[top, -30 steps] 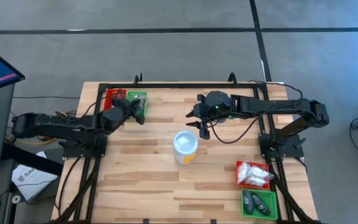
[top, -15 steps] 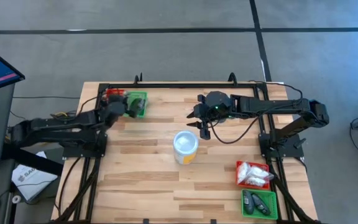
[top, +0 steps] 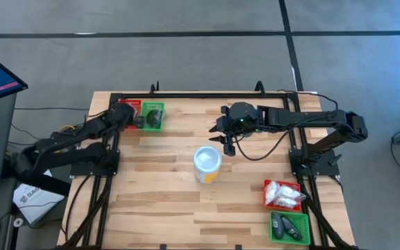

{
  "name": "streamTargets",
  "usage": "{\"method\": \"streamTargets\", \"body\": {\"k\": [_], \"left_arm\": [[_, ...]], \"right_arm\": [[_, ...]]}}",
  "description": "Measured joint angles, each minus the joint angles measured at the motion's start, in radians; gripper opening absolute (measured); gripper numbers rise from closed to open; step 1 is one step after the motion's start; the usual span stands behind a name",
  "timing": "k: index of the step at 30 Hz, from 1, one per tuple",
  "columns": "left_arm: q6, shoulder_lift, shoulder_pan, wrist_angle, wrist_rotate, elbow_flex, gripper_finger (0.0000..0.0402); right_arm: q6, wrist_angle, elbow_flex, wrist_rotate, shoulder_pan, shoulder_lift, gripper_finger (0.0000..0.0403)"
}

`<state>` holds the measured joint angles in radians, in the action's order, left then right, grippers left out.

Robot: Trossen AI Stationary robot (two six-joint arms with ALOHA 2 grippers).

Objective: Pick & Place Travel size toiletries
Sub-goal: Put the silver nail clipper into the top red basket, then put the black hairbrush into the top green basket

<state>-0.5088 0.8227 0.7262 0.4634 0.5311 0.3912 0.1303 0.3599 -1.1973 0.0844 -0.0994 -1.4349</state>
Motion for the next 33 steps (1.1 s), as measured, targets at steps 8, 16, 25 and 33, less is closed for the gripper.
{"method": "streamTargets", "body": {"k": [8, 16, 25, 33], "left_arm": [[0.04, 0.057, 0.136, 0.039, -0.159, 0.0, 0.0], [0.092, 0.112, 0.156, 0.035, -0.16, 0.0, 0.0001], [0.094, 0.111, 0.148, -0.015, -0.151, 0.0, 0.0017], [0.172, 0.061, 0.058, -0.134, -0.169, 0.0, 0.0034]], "right_arm": [[0.0, 0.003, 0.0, 0.0, 0.0, 0.0, 0.0134], [-0.012, 0.025, 0.0, 0.0, 0.0, 0.0, 0.0134], [-0.016, 0.061, 0.0, -0.003, -0.005, 0.0, 0.0134], [-0.051, 0.121, 0.0, -0.005, -0.05, 0.0, 0.0134]]}}
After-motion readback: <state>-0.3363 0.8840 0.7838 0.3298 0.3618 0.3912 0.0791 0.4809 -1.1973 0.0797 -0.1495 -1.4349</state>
